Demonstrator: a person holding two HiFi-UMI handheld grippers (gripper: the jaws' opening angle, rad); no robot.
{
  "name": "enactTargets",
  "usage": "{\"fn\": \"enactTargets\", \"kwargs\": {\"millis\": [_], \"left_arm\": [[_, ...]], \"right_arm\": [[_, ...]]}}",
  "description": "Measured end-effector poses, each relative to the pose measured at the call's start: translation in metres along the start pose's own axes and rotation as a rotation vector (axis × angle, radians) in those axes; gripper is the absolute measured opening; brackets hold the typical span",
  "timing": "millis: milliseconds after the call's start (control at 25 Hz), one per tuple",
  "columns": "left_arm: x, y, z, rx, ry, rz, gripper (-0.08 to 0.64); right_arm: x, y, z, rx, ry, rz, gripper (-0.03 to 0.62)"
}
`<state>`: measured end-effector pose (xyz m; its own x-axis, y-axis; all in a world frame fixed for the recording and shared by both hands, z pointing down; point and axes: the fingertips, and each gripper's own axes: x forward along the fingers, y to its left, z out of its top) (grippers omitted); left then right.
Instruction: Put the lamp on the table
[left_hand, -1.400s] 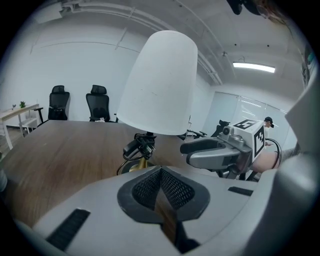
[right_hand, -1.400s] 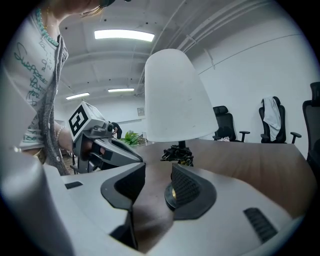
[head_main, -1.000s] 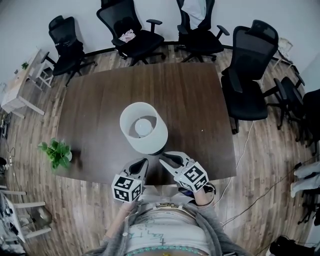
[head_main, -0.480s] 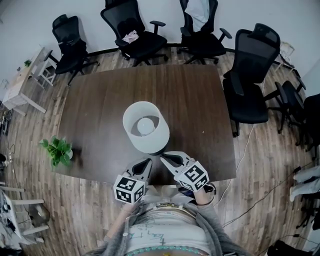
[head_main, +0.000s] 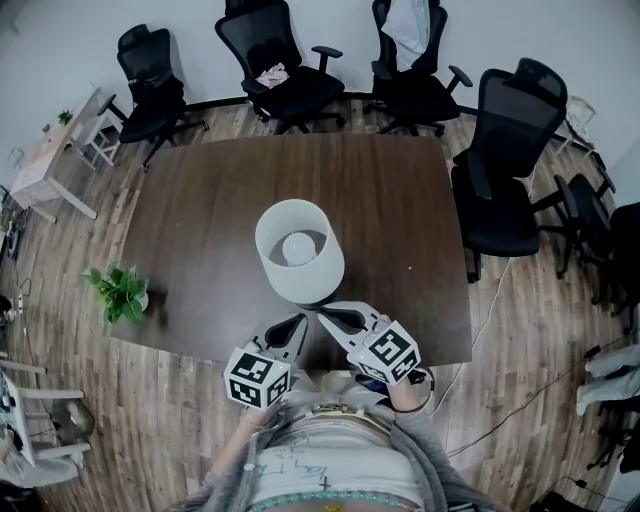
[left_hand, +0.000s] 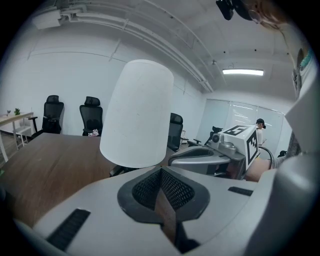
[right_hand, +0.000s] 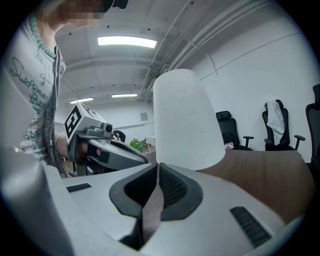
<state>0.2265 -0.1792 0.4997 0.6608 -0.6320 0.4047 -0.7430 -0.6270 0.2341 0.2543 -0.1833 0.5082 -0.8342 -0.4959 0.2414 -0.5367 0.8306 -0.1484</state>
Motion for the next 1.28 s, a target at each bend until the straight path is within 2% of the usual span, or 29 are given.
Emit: {"fn": "enactTargets", "kwargs": {"millis": [560, 1000, 1280], "left_arm": [[-0.013, -0.002, 0.032, 0.033, -0.015, 0.044, 0.011], [-0.027, 0.002, 0.049, 0.017, -0.076, 0.059, 0.011], [-0.033, 0.002, 0.054, 0.017, -0.074, 0.056, 0.011]], "right_arm": [[0.001, 0.015, 0.053, -0.051, -0.079, 0.049, 0.028], [-0.002, 0.016, 0.077, -0.107, -0.088, 0.074, 0.026], [-0.006, 0.013, 0.080, -0.128, -0.070, 0.100, 0.025]]}}
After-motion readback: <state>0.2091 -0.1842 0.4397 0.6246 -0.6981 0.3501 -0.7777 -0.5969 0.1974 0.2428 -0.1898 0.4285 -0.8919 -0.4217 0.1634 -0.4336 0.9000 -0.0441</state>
